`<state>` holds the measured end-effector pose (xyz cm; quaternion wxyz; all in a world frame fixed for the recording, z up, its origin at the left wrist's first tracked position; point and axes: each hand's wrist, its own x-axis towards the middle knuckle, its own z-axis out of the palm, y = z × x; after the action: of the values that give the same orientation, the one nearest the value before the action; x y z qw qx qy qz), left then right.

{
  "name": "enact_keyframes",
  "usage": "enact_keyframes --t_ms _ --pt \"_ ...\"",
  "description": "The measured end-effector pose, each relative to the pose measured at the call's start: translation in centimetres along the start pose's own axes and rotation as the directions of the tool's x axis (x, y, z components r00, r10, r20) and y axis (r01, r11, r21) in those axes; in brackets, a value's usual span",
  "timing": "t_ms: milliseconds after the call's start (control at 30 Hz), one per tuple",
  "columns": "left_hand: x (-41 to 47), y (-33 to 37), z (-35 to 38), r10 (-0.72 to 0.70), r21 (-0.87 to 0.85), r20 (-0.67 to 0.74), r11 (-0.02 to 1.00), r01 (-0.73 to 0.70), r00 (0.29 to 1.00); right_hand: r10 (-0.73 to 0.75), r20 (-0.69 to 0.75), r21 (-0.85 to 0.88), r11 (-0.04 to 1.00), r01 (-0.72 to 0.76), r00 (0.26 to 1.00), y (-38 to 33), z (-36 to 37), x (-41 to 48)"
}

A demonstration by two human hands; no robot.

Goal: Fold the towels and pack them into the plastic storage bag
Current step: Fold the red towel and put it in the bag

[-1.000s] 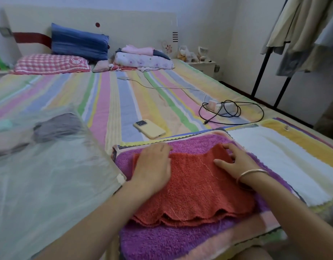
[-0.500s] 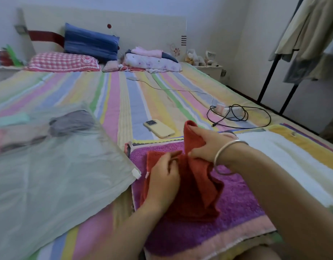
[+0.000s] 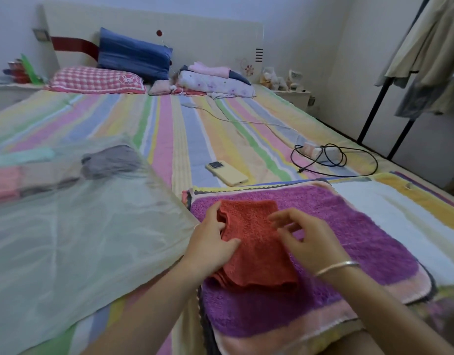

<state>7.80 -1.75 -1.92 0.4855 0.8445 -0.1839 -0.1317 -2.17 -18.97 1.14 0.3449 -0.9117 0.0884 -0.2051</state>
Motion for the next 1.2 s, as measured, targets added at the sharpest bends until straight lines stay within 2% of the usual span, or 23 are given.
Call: enact_keyframes --t_ms 67,133,200,267,333,433,500,567,633,733,833,900,1033,1100,1200 --pt "-0.3 -0.1 -0.3 0.062 0.014 -0.024 0.998 -0.062 0.998 -0.154 0.017 -0.1 0.983 0.154 0.988 0.5 0.2 -1.8" --pt "-0.4 -0.2 -0.8 0.127 0.036 -0.047 0.991 -0.126 0.991 -0.246 0.138 -0.16 0.95 0.266 0.96 0.9 0.4 -3.3" --pt "-0.5 -0.2 -1.2 0.171 0.121 -0.05 0.979 -0.164 0.984 -0.268 0.247 -0.219 0.921 0.323 0.931 1.3 0.8 -4.5" --pt "-0.6 -0.4 -1.3 0.17 0.205 -0.014 0.965 -0.164 0.985 -0.292 0.269 -0.303 0.879 0.368 0.918 1.6 1.4 -5.2" --pt "-0.7 -0.4 -1.3 0.189 0.283 0.008 0.941 -0.183 0.982 -0.306 0.245 -0.349 0.857 0.378 0.92 1.6 2.0 -5.4" --pt "-1.5 0.0 -1.4 0.223 0.496 -0.058 0.852 -0.166 0.973 -0.299 0.196 -0.395 0.848 0.355 0.934 1.4 2.4 -5.3" --pt "-2.4 0.2 -1.5 0.339 0.584 -0.089 0.779 -0.227 0.937 -0.318 0.177 -0.413 0.835 0.364 0.931 1.1 2.8 -5.4" --pt "-3.4 0.3 -1.5 0.528 0.543 -0.03 0.721 -0.43 0.849 -0.354 0.145 -0.408 0.829 0.382 0.924 0.7 3.1 -5.4" --pt "-4.0 -0.1 -1.4 0.619 0.471 0.104 0.659 -0.587 0.778 -0.398 0.071 -0.389 0.833 0.393 0.915 0.4 3.1 -5.3" --pt "-4.7 -1.0 -1.4 0.567 0.417 0.274 0.657 -0.628 0.777 -0.412 -0.079 -0.334 0.869 0.365 0.908 0.2 2.6 -5.0" --pt "-4.4 -1.8 -1.7 0.573 0.404 0.268 0.663 -0.63 0.774 -0.341 -0.172 -0.198 0.931 0.306 0.924 -0.2 1.6 -4.4" --pt "-4.3 -2.0 -2.1 0.615 0.444 0.257 0.61 -0.656 0.746 -0.358 -0.08 -0.174 0.924 0.34 0.93 -0.2 0.9 -4.2" --pt "-4.7 -2.2 -1.9 0.663 0.588 0.327 0.415 -0.694 0.673 -0.392 0.264 -0.251 0.854 0.455 0.881 0.9 0.2 -5.2" --pt "-4.7 -2.9 -1.8 0.633 0.604 0.325 0.432 -0.669 0.703 -0.384 0.317 -0.327 0.814 0.48 0.867 1.7 0.6 -5.7" --pt "-4.2 -3.7 -2.1 0.574 0.475 0.269 0.62 -0.625 0.774 -0.383 0.261 -0.408 0.788 0.461 0.886 1.9 1.5 -5.4"
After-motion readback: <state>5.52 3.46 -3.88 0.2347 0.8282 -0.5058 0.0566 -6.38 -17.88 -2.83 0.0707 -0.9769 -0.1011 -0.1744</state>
